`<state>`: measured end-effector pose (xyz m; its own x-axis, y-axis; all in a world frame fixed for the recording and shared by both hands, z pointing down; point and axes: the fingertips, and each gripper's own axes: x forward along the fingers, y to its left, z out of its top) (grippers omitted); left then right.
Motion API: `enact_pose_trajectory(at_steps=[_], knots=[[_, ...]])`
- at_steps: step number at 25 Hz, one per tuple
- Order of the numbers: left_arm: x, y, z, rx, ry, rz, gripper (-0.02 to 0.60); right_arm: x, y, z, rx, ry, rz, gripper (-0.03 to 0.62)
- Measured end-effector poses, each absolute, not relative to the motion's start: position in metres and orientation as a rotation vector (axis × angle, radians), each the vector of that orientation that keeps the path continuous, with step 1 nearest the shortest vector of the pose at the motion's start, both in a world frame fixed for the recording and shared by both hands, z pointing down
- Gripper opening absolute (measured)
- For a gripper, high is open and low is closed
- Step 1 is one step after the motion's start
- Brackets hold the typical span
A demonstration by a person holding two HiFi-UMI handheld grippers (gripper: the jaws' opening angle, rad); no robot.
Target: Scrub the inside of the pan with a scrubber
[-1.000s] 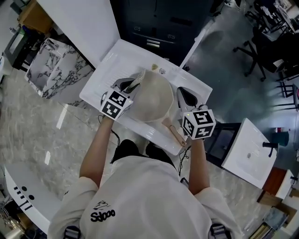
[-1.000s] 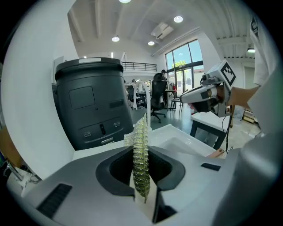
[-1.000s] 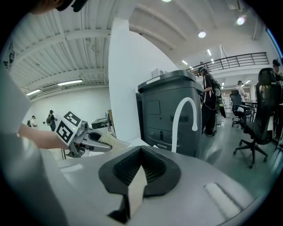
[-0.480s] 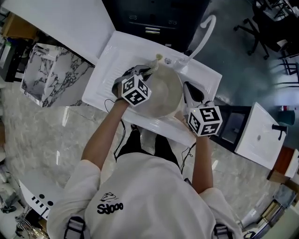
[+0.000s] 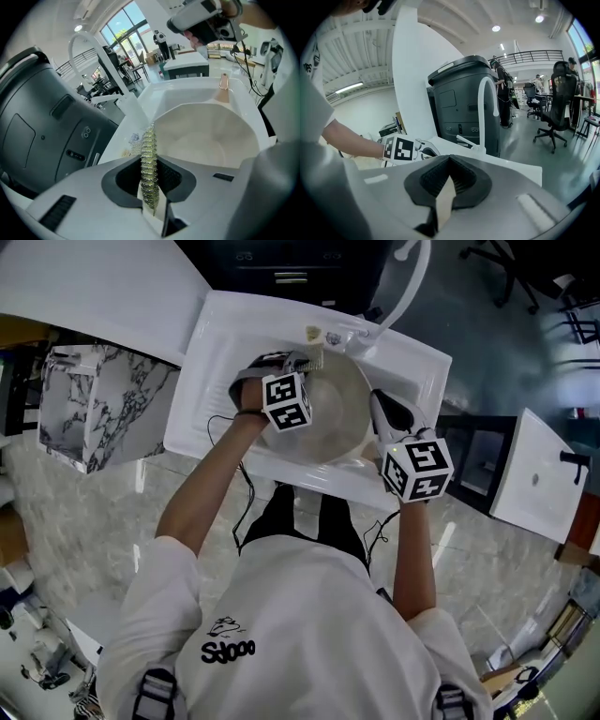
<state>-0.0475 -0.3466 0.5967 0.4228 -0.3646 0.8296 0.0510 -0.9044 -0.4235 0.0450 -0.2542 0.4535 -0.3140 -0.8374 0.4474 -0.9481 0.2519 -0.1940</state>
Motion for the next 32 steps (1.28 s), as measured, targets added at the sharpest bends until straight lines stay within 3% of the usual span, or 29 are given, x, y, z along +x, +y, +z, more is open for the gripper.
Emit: enact_pose_trajectory(at_steps=[19,32], knots=[[-0.048,-0.354,0.667,-2.025,0.168,-1.725,0.074,0.063,-0.253,0.475,1.720,-2.251,0.720,0.009],[-0.084,-0.363,0.686,-1.776,0.154,-1.865,0.073,0.074,-0.243,0.477,1.705,-2.265,0.738,0.009]])
